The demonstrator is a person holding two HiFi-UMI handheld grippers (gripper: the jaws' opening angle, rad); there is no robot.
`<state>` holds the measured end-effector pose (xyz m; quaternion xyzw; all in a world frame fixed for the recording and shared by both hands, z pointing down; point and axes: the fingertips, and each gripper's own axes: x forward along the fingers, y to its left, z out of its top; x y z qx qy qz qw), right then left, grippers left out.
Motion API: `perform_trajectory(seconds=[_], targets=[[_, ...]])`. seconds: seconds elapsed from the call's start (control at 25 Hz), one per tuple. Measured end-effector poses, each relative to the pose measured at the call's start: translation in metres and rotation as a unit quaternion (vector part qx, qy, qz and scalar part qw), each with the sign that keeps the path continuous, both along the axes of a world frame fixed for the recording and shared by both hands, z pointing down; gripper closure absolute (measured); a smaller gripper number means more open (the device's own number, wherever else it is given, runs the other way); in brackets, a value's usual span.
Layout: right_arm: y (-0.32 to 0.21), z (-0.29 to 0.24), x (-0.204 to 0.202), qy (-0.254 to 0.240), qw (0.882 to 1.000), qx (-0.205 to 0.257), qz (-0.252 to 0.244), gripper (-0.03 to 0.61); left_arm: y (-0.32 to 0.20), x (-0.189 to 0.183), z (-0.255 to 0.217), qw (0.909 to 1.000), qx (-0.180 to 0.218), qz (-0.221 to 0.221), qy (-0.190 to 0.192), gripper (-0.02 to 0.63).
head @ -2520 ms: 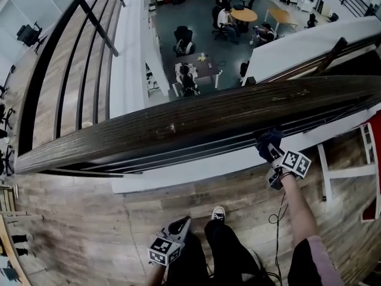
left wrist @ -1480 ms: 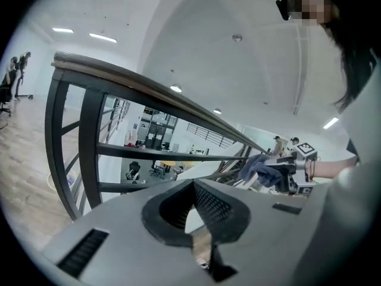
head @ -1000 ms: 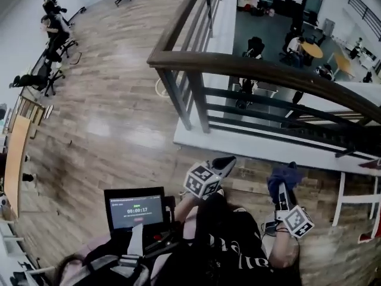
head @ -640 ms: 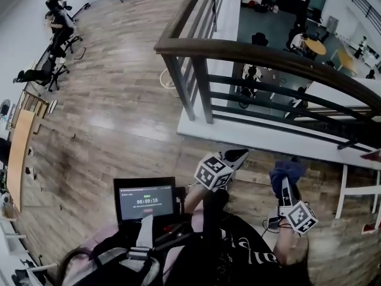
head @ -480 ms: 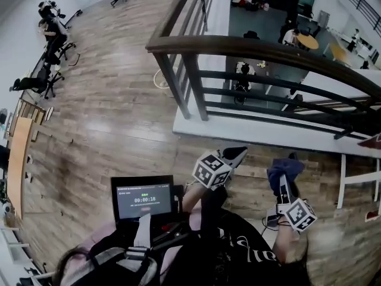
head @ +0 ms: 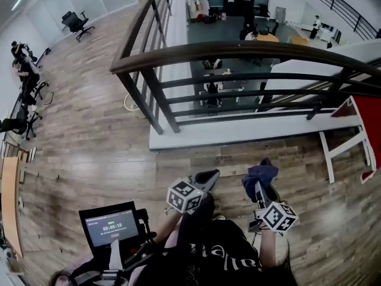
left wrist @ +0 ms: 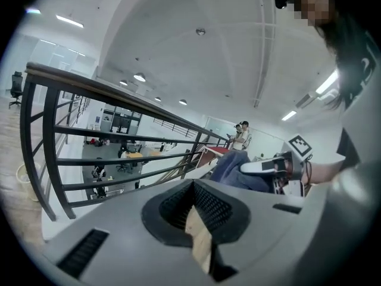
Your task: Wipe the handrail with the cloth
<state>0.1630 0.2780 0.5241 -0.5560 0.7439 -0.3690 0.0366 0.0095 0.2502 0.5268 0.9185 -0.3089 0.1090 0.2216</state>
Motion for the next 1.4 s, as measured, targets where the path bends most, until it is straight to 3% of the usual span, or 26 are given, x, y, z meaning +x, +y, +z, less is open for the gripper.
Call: perform_trajectory(seconds=[0.16, 0.48, 0.76, 1.4], targets=[[0.043, -0.012, 0.01, -0.005, 1.0, 0.007, -0.002, 0.474, 0.046, 0.01, -0.01, 1.0, 0.006, 0.001, -0.005, 0.612], [0.068, -0.008, 0.0, 0.008, 1.0, 0.006, -0.013, 0.474, 0.058, 0.013, -0.009, 0.9999, 0.003, 0.0, 0.014, 0.612], [0.073, -0.008, 0.003, 0.015, 1.0, 0.012, -0.004, 0.474, 0.067, 0.021, -0.005, 0.9997, 0.008, 0.024, 0.007, 0.612], [0.065, -0.006, -0.002, 0.034, 0.999, 0.015, -0.017, 0.474, 0.061, 0.008, 0.002, 0.9999, 0.01, 0.006, 0.001, 0.612]])
